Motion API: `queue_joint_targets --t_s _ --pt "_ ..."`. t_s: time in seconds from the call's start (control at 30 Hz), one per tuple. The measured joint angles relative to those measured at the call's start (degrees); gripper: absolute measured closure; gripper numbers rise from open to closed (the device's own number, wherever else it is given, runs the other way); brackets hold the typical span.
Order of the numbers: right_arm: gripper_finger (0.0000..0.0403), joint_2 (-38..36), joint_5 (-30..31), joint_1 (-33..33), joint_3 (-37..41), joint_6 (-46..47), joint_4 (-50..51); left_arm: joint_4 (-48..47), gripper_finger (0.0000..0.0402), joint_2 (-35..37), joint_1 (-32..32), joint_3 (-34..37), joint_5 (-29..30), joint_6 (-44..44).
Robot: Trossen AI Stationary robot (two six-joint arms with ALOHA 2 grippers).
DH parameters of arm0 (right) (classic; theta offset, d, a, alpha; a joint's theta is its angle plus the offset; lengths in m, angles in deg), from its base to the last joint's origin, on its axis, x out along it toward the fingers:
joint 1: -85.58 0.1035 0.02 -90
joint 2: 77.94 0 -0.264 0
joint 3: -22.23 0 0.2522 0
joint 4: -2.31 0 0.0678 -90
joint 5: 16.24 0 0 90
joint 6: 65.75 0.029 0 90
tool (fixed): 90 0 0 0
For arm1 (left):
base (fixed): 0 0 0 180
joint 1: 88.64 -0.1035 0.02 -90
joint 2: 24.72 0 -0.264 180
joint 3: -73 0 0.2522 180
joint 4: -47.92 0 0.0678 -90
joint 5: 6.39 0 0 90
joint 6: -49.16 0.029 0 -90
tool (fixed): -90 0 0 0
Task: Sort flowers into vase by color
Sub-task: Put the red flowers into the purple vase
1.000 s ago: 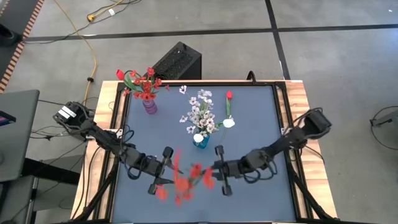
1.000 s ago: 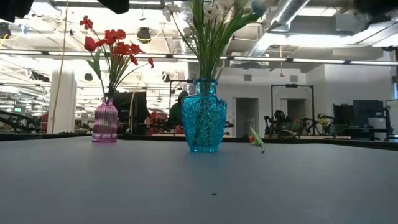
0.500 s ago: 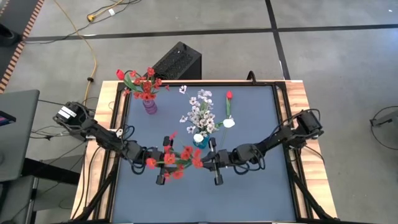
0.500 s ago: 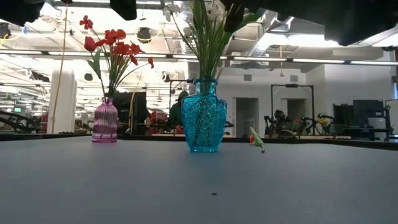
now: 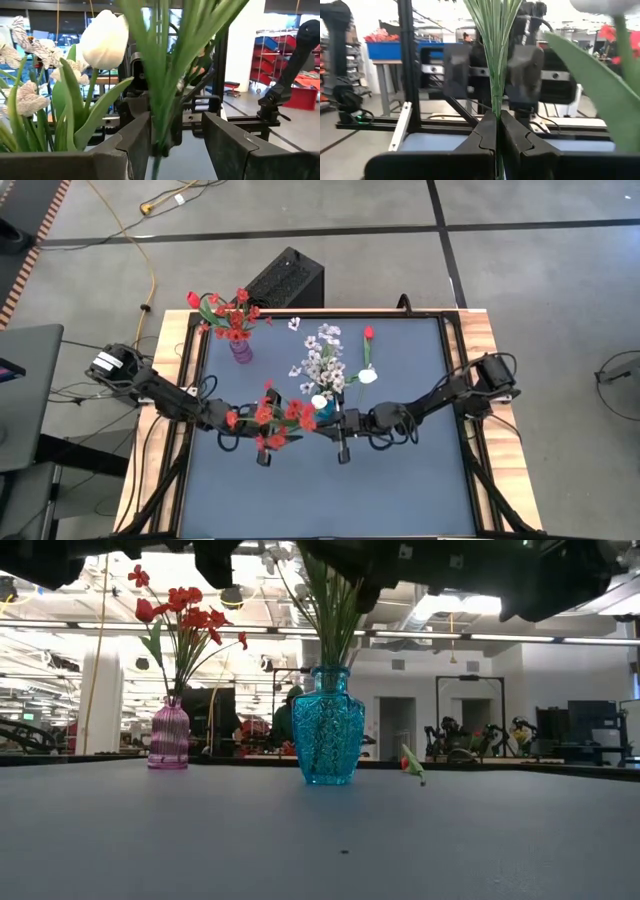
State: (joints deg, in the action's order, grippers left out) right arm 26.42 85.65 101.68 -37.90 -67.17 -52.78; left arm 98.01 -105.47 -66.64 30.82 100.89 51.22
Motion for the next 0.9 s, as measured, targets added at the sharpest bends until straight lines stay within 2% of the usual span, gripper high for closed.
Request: queue_joint_targets --t_s 0.4,0.57,0.77,0.9 --pt "0.0370 0.00 0.03 -1.35 0.00 -0.45 1.79 -0.01 0.0245 0.00 -1.53 0.00 2.24 -2.28" --pt "0.0369 0.00 0.03 -1.35 0.00 -0.51 1.92 -0.28 0.0292 0.00 -1.53 0.00 2.55 -2.20" --pt "0.0363 -0.01 0.00 -1.17 0.00 -0.51 2.10 -1.82 0.0385 0.00 -1.53 0.00 2.70 -2.25" --pt "0.0348 -0.03 -0.02 -0.78 -0.02 -0.49 2.03 -1.87 0.0395 0.04 -1.41 0.00 2.21 -2.55"
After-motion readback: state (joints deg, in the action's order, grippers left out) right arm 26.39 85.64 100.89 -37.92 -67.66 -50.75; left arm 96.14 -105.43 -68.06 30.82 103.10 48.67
